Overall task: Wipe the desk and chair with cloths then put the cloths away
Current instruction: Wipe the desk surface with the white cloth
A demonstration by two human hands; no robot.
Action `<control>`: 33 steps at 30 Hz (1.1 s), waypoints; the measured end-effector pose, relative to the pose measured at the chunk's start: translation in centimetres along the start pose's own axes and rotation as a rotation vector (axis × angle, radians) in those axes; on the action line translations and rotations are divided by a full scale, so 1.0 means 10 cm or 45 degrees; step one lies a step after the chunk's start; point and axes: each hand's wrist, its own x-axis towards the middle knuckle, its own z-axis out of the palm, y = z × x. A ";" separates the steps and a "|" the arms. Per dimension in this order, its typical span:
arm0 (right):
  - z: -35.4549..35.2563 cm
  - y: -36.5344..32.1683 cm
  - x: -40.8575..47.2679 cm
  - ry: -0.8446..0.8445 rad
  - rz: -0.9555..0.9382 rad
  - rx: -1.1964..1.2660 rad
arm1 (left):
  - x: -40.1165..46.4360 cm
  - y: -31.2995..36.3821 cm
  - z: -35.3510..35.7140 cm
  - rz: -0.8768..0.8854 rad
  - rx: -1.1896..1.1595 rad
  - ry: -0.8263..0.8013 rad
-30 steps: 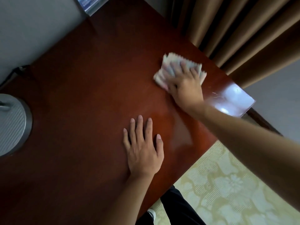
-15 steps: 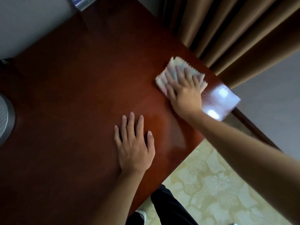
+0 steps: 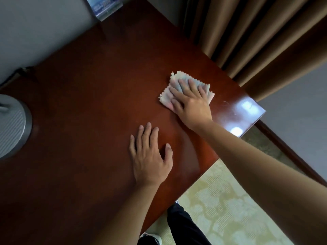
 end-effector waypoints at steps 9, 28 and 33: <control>0.00 -0.26 -1.34 -0.039 0.004 0.032 | -0.12 -0.26 -0.43 -0.036 -0.252 -0.242; 1.02 -3.72 -1.67 -0.703 -0.849 -0.197 | -2.06 -2.84 -1.82 -0.999 -0.370 -0.032; 1.32 -4.64 -1.64 -0.587 -0.937 -0.115 | -2.17 -3.68 -2.13 -1.061 -0.479 -0.007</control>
